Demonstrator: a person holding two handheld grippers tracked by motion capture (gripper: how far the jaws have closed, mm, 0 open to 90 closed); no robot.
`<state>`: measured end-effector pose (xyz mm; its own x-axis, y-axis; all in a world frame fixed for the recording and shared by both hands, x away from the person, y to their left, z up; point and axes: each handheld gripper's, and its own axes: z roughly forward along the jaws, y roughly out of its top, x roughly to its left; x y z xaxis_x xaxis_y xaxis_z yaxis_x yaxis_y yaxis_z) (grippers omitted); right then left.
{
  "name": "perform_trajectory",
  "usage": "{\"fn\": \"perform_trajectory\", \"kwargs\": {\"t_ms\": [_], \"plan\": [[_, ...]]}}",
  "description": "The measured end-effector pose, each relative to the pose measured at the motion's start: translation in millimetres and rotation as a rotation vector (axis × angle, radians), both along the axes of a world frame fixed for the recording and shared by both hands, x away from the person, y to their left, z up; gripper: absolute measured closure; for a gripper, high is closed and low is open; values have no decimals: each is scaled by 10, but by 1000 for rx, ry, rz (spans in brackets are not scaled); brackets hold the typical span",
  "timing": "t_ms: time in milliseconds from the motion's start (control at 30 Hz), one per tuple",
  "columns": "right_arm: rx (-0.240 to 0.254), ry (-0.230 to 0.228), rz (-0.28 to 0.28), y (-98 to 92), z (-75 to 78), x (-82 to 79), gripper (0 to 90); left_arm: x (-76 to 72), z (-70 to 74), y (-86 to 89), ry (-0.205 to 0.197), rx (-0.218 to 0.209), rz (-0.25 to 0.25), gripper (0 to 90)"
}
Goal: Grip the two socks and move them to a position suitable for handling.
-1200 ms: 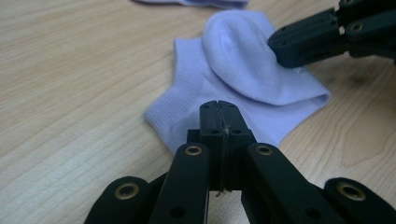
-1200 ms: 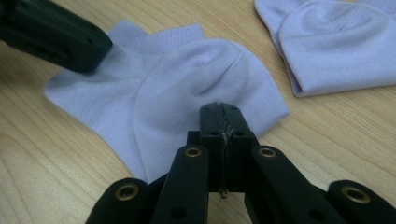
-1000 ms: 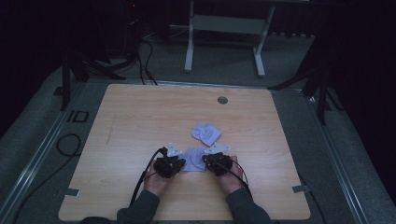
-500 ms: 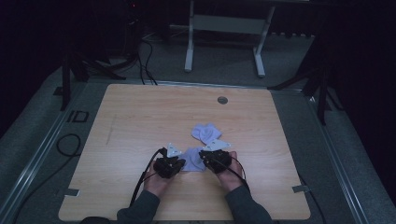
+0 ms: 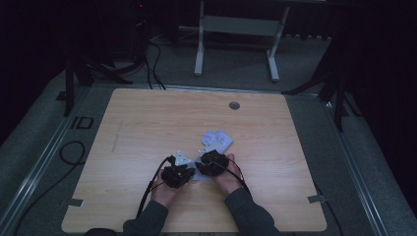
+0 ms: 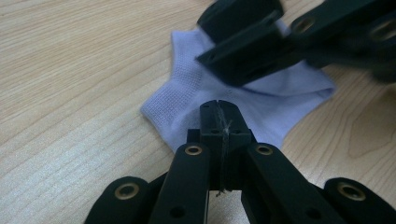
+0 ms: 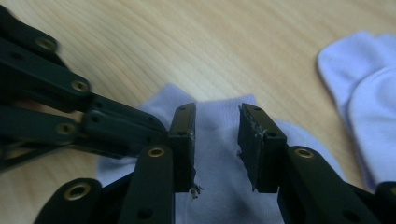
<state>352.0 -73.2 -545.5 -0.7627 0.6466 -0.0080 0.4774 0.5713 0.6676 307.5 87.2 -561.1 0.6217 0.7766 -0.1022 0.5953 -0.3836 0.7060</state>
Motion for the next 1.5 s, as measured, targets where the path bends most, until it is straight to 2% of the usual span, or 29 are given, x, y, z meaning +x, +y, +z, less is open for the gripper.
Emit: {"fn": "perform_trajectory", "kwargs": {"t_ms": [100,433,667,1000,1300,1500], "plan": [[-11,19,-5,9,-51,26,673,1,-1,3,0,0,-1,897],[-17,24,-23,-38,-39,68,867,2,-1,3,1,-2,-2,897],[1,10,-30,-93,16,43,873,2,-3,1,1,-9,2,897],[40,-43,-55,-379,214,-92,872,4,-3,3,1,-9,2,897],[60,-59,-94,-644,277,-197,870,3,-2,3,4,-8,1,897],[44,-68,-115,-771,271,-247,867,5,-3,6,4,-9,0,896]]}}
